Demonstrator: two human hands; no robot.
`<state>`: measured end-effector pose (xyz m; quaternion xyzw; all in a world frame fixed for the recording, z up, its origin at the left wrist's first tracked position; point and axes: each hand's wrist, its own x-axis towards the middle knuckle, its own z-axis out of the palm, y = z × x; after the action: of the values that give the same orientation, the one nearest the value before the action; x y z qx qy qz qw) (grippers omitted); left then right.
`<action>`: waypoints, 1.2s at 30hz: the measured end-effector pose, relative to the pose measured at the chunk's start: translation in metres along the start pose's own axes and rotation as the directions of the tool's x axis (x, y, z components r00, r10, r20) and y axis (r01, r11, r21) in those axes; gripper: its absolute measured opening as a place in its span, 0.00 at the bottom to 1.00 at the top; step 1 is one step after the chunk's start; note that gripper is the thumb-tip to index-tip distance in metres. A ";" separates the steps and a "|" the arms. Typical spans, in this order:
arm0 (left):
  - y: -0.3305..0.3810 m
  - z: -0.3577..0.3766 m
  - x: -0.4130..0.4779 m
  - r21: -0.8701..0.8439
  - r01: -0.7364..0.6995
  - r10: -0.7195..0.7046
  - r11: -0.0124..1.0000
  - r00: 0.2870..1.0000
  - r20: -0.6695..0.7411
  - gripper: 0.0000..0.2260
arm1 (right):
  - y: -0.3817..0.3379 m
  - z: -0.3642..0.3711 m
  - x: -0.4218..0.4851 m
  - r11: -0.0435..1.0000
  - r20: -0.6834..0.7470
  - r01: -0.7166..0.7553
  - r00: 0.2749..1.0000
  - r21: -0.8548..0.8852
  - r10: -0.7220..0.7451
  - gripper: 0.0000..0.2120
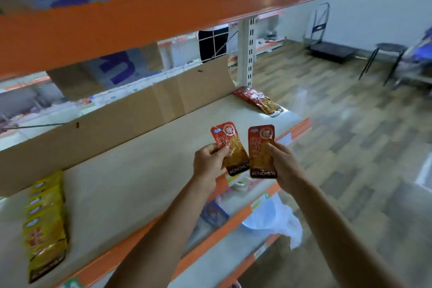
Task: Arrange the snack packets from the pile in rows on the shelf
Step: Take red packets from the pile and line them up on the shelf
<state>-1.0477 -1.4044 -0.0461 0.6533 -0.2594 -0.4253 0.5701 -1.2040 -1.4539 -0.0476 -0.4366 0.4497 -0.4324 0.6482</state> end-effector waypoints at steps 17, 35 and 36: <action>0.027 0.092 0.131 0.104 0.000 0.001 0.995 1.000 -0.003 0.04 | -0.048 -0.038 0.159 0.981 -0.112 0.076 0.989 -0.178 -0.097 0.08; 0.033 0.148 0.151 0.034 0.071 -0.061 0.997 0.969 -0.237 0.04 | -0.077 -0.085 0.279 0.861 0.216 0.099 0.976 -0.498 0.012 0.08; 0.033 0.150 0.149 0.026 0.075 -0.066 0.997 0.966 -0.248 0.04 | -0.076 -0.086 0.282 0.861 0.226 0.096 0.974 -0.499 0.022 0.09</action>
<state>-1.0958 -1.6132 -0.0513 0.7199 -0.1703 -0.3560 0.5709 -1.2371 -1.7568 -0.0514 -0.6459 0.4632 -0.2595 0.5485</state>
